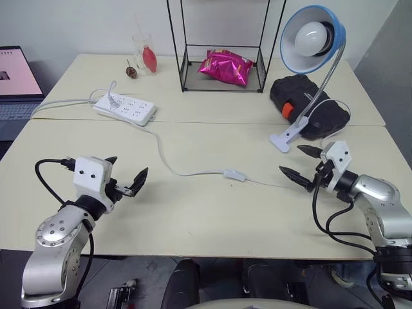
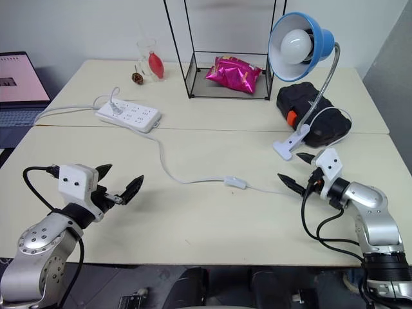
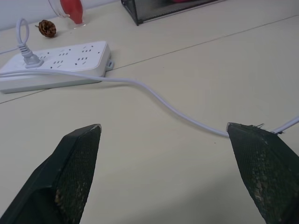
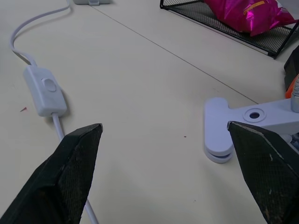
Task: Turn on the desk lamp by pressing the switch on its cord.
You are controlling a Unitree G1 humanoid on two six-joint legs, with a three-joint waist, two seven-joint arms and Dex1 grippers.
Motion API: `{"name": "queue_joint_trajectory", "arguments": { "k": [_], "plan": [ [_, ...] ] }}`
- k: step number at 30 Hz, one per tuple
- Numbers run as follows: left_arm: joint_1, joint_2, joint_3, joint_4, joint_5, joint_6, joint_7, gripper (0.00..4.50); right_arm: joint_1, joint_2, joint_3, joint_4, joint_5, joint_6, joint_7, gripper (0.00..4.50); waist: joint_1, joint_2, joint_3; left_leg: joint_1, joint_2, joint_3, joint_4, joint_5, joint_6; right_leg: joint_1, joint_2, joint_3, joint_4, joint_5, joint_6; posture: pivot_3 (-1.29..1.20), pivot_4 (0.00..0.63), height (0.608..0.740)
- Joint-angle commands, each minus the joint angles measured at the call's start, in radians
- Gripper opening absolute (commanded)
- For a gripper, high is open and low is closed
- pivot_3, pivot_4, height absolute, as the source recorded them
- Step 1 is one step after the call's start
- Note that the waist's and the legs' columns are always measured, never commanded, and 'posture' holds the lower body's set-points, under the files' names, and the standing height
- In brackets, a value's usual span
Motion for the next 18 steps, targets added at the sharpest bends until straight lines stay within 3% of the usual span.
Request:
{"name": "queue_joint_trajectory", "arguments": {
  "k": [1,12,18],
  "plan": [
    [-0.011,0.011,0.023,-0.02,-0.006,-0.044,-0.016,4.48,-0.019,-0.017,-0.015,-0.012,0.0,-0.029,0.01,4.5,0.0,0.0,0.0,0.0,0.0,0.0,0.0,0.0,0.0,0.0,0.0,0.0,0.0,0.0,0.0,0.0,0.15,0.74],
    [-0.036,0.038,-0.001,0.008,0.031,-0.035,-0.003,4.48,-0.014,-0.012,-0.012,-0.037,-0.005,-0.019,0.002,4.5,0.0,0.0,0.0,0.0,0.0,0.0,0.0,0.0,0.0,0.0,0.0,0.0,0.0,0.0,0.0,0.0,0.15,0.74],
    [-0.066,0.05,0.026,0.042,-0.008,-0.125,-0.076,4.48,-0.02,-0.005,-0.001,-0.041,-0.008,-0.022,-0.002,4.5,0.0,0.0,0.0,0.0,0.0,0.0,0.0,0.0,0.0,0.0,0.0,0.0,0.0,0.0,0.0,0.0,0.15,0.74]
  ]
}}
